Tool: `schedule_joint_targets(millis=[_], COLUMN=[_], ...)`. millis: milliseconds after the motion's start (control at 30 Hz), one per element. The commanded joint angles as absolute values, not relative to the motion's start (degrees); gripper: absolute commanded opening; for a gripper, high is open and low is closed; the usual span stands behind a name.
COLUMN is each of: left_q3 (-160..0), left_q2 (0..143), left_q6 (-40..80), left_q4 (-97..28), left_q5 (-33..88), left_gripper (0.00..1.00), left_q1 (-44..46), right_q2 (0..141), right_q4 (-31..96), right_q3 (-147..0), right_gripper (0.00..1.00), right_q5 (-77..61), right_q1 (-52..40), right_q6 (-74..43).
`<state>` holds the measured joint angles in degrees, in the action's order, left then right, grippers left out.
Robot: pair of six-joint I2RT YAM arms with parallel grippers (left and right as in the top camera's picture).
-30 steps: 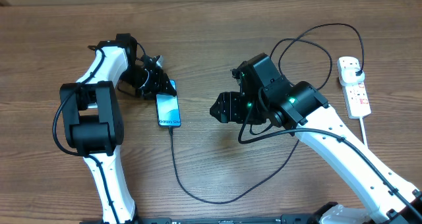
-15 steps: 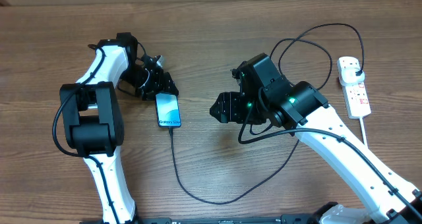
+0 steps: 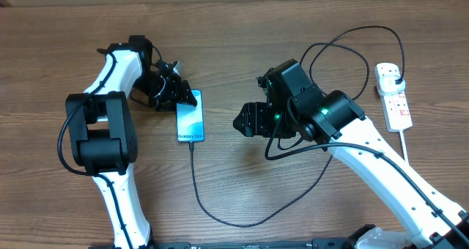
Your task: Plug charger to phone and switch on socket
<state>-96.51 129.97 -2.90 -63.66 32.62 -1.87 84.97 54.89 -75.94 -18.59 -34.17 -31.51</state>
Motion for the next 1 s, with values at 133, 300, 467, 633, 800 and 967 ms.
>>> schedule_joint_targets(millis=[133,300,467,633,800,967], left_q3=[-96.49,-96.79,-100.75,-108.42,-112.66,-113.45], left_q2=[130.98,130.43,128.57,122.04,112.16,101.6], left_q6=[-0.82,-0.27,0.49,0.47,0.49,2.33], left_q4=[-63.24,-63.18,-66.04,-71.29,-73.91,-74.78], left_q5=[23.03,22.81,21.87,21.91,22.11,22.68], left_gripper=[0.63,0.66,0.66,0.66,0.63,0.62], left_q1=[-1.87,-1.98,-2.02,-1.93,-1.85,-1.85], right_q2=[84.99,84.99,84.99,84.97,84.38,82.32], right_q4=[54.68,55.05,55.42,55.9,56.14,56.25], right_q3=[-76.47,-76.47,-76.47,-76.47,-76.55,-76.58], right_gripper=[0.67,0.68,0.67,0.67,0.64,0.58], right_q5=[-17.82,-17.82,-17.8,-17.8,-17.72,-17.56], right_q1=[-34.11,-34.11,-34.11,-34.0,-33.98,-33.41], right_q6=[-31.2,-31.18,-31.0,-31.0,-29.69,-29.5])
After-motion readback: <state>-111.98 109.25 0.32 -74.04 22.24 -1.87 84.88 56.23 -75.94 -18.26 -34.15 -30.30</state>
